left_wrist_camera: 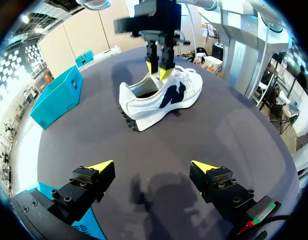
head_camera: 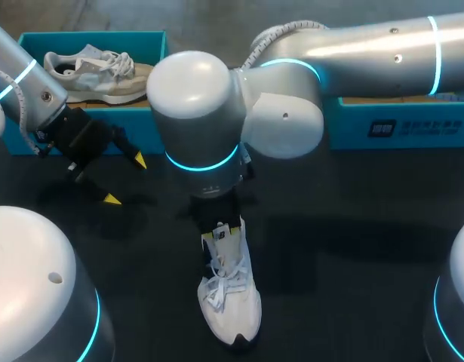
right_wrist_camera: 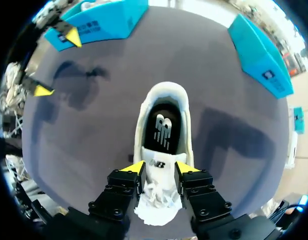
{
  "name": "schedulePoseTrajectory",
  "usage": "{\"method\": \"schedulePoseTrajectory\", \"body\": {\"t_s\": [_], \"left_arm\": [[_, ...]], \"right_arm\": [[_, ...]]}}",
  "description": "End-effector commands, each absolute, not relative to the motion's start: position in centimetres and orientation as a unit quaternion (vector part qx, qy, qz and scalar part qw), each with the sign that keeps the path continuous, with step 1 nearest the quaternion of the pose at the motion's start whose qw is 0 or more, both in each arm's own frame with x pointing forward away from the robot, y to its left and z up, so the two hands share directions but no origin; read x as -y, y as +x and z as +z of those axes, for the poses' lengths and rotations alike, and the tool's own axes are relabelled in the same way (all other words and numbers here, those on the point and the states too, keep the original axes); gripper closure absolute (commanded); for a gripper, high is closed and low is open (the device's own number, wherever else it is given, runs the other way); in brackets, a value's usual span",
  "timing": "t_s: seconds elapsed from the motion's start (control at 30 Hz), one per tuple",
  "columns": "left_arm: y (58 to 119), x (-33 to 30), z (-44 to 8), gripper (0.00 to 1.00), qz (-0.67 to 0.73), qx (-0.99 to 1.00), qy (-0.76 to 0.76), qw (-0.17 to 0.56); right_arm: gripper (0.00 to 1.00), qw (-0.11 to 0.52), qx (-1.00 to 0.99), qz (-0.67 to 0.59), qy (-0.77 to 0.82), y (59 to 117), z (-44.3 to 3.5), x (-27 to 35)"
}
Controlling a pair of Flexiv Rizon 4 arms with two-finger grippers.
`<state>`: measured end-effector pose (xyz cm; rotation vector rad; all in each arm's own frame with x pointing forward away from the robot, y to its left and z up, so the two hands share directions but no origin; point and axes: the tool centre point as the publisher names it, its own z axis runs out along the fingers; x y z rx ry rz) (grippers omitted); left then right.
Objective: Take the shoe out of the shoebox, open the shoe tongue, remove and reinsert the insole, then place the shoe into the shoebox
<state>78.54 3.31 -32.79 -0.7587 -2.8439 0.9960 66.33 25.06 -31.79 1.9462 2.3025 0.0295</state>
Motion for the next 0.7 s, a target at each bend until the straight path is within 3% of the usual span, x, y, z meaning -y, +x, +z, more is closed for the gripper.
{"method": "schedulePoseTrajectory", "body": {"t_s": [0.03,0.2,0.37,0.43,0.5,0.53,0.7], "left_arm": [[78.6,-3.3,-32.8,0.0,0.319,0.915,-0.245,0.019],[78.6,-3.3,-32.8,0.0,0.319,0.915,-0.245,0.019],[78.6,-3.3,-32.8,0.0,0.319,0.915,-0.245,0.019],[78.6,-3.3,-32.8,0.0,0.319,0.915,-0.245,0.019],[78.6,-3.3,-32.8,0.0,0.319,0.915,-0.245,0.019],[78.6,-3.3,-32.8,0.0,0.319,0.915,-0.245,0.019],[78.6,-3.3,-32.8,0.0,0.319,0.915,-0.245,0.019]], "right_arm": [[0.58,0.072,-0.779,0.012,0.623,66.2,-28.5,-24.6],[0.6,0.075,-0.814,0.017,0.575,67.1,-27.7,-24.5],[0.56,0.063,-0.866,0.025,0.495,68.2,-27.4,-24.2],[0.5,0.057,-0.887,0.033,0.458,68.8,-27.5,-24.1],[0.21,0.048,-0.907,0.036,0.418,69.3,-27.6,-23.8],[0.01,0.052,-0.912,0.04,0.405,69.4,-27.6,-23.8],[0.0,0.06,-0.946,0.043,0.316,70.1,-27.5,-23.2]]}}
